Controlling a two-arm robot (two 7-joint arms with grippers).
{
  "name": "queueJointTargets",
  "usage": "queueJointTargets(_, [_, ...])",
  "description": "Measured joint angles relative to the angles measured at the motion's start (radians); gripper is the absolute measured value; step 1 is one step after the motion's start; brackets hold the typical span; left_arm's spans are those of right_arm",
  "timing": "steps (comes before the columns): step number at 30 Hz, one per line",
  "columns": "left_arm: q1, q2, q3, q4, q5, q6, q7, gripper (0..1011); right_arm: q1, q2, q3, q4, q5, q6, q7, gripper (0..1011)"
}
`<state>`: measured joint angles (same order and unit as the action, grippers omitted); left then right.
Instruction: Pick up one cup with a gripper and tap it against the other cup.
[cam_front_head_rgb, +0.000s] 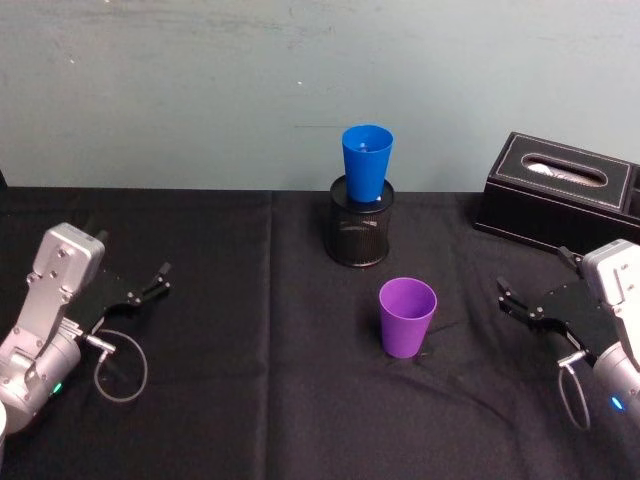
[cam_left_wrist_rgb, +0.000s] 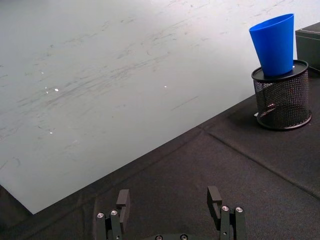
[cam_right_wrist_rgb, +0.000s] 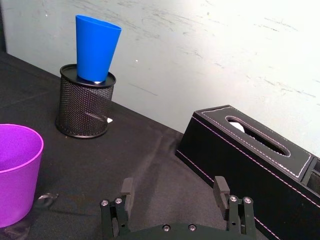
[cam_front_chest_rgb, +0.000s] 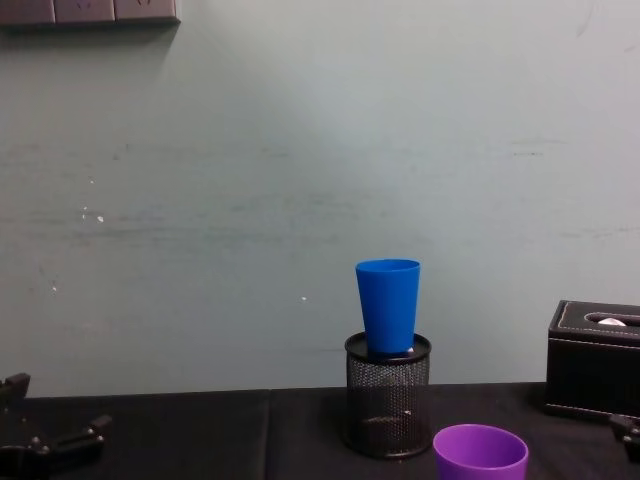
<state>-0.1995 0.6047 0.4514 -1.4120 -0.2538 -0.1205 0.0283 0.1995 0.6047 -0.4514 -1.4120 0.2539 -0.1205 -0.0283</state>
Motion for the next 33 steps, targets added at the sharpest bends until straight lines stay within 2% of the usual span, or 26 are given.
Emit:
queueJointTargets(13, [0.000,0.000,0.000,0.000,0.000,0.000,0.000,1011,0.000,0.000,0.000,0.000,0.000,0.000,0.000,1003])
queueJointTargets(17, [0.000,0.000,0.000,0.000,0.000,0.000,0.000,1012,-0.023,0.001,0.029,-0.021,-0.002,0.002,-0.012,1003])
queueJointTargets(23, [0.000,0.000,0.000,0.000,0.000,0.000,0.000,1011,-0.057,0.010,0.050,-0.041,0.000,0.003,-0.003,1003])
queueJointTargets(33, [0.000,0.000,0.000,0.000,0.000,0.000,0.000,1011,-0.134,0.035,0.095,-0.099,0.063,-0.021,0.084,1003])
